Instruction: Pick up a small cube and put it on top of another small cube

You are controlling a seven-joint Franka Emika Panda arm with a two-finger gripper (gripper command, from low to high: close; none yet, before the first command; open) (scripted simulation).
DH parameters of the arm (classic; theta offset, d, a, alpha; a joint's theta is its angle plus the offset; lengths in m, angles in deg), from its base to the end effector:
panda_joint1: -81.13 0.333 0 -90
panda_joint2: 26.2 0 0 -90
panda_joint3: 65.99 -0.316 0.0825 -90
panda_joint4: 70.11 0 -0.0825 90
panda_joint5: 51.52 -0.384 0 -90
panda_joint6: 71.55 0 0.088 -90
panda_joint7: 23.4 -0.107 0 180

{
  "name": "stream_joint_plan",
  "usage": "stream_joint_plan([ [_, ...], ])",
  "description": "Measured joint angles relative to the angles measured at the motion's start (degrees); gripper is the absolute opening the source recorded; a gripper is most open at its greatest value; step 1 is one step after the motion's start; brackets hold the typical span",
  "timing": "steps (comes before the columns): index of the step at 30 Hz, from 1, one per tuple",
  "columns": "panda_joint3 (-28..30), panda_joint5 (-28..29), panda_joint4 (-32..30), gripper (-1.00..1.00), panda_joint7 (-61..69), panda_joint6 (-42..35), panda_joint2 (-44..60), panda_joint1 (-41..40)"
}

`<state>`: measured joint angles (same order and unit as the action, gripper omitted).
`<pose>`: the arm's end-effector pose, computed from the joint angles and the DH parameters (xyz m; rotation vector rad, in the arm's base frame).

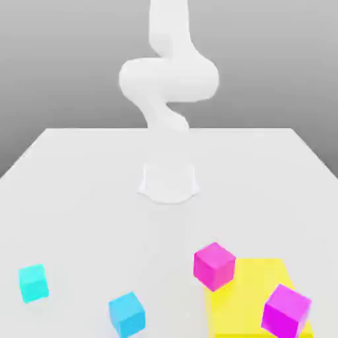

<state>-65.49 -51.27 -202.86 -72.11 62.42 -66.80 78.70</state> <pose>0.3802 -0.0207 0.6736 -2.4308 1.1735 -0.9489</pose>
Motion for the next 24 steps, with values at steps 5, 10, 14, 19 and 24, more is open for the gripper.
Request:
stream_joint_plan([
  [5,1.4,0.5,-2.0,0.0,-5.9,4.5,10.7,-4.7],
  [10,3.5,0.9,-3.9,0.0,-11.5,8.8,21.1,-8.7],
  [14,5.5,0.5,-5.4,0.0,-15.5,12.3,29.4,-11.7],
  [19,8.3,-1.2,-7.3,0.0,-19.7,16.6,39.8,-16.0],
  [24,9.6,-4.7,-9.2,0.0,-22.4,20.9,50.4,-19.4],
])
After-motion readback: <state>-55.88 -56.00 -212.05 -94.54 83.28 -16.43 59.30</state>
